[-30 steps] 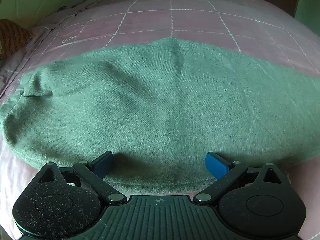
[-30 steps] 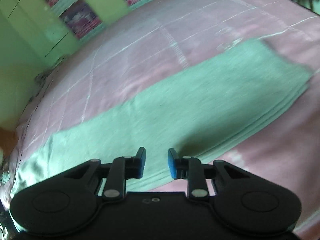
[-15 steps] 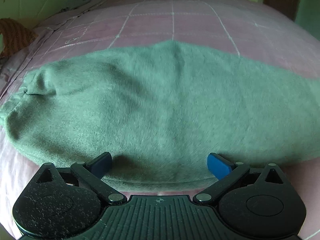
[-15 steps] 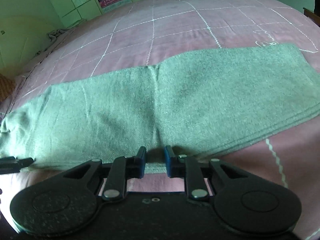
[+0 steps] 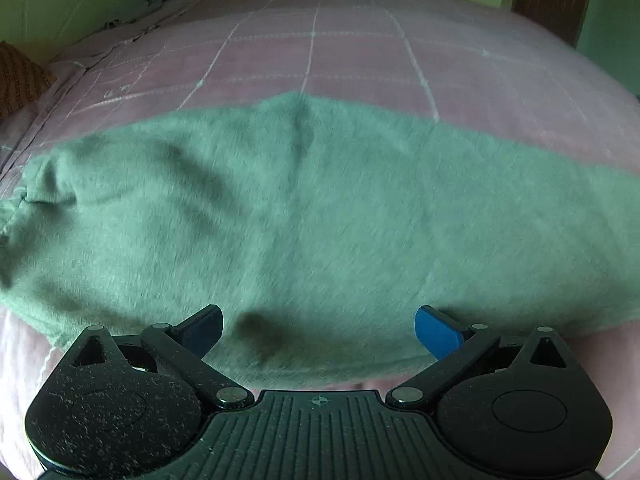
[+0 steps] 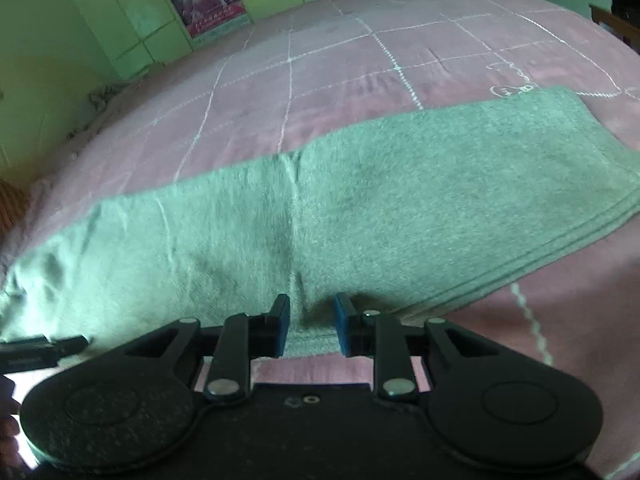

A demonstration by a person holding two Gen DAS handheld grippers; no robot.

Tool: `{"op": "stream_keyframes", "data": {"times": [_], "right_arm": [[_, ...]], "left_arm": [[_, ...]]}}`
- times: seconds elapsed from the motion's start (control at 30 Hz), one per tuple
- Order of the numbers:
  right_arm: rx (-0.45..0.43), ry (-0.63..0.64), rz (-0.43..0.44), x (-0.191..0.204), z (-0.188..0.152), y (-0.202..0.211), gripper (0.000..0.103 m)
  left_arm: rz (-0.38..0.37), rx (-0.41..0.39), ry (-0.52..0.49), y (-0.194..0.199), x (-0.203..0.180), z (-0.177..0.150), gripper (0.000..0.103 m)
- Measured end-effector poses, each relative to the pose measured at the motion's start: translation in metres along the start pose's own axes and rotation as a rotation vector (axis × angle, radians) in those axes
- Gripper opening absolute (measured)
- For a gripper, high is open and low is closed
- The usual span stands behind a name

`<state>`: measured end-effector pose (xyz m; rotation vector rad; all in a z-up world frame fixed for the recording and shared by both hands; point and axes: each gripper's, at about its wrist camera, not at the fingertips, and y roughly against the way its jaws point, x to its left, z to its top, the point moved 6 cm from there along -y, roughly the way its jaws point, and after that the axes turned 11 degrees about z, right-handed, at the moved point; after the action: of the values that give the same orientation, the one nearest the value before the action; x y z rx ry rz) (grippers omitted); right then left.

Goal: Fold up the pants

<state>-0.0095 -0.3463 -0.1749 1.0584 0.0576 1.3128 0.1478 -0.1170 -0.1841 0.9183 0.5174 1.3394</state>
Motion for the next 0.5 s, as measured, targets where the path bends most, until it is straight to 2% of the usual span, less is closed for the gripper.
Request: {"op": "stream_keyframes", "data": {"times": [0.1, 0.3, 0.37, 0.4, 0.47, 0.5], "right_arm": [[-0.076, -0.062, -0.021, -0.016, 0.010, 0.019, 0.035], [-0.160, -0.139, -0.108, -0.069, 0.024, 0.046, 0.032], [-0.155, -0.178, -0.133, -0.093, 0.025, 0.048, 0.016], [-0.143, -0.202, -0.127, -0.103, 0.023, 0.049, 0.006], [-0.152, -0.240, -0.113, -0.109, 0.025, 0.056, 0.011], [-0.174, -0.247, -0.111, -0.111, 0.027, 0.064, 0.032]], "left_arm": [[-0.032, -0.033, -0.022, 0.011, -0.019, 0.010, 0.102], [-0.077, -0.024, -0.097, 0.010, -0.077, 0.016, 0.102], [-0.072, 0.038, -0.102, 0.000, -0.090, 0.005, 0.102], [-0.065, 0.027, -0.078, 0.000, -0.090, 0.002, 0.102], [-0.061, 0.016, -0.071, 0.003, -0.089, 0.000, 0.102], [-0.060, 0.015, -0.071, 0.005, -0.089, 0.002, 0.102]]}}
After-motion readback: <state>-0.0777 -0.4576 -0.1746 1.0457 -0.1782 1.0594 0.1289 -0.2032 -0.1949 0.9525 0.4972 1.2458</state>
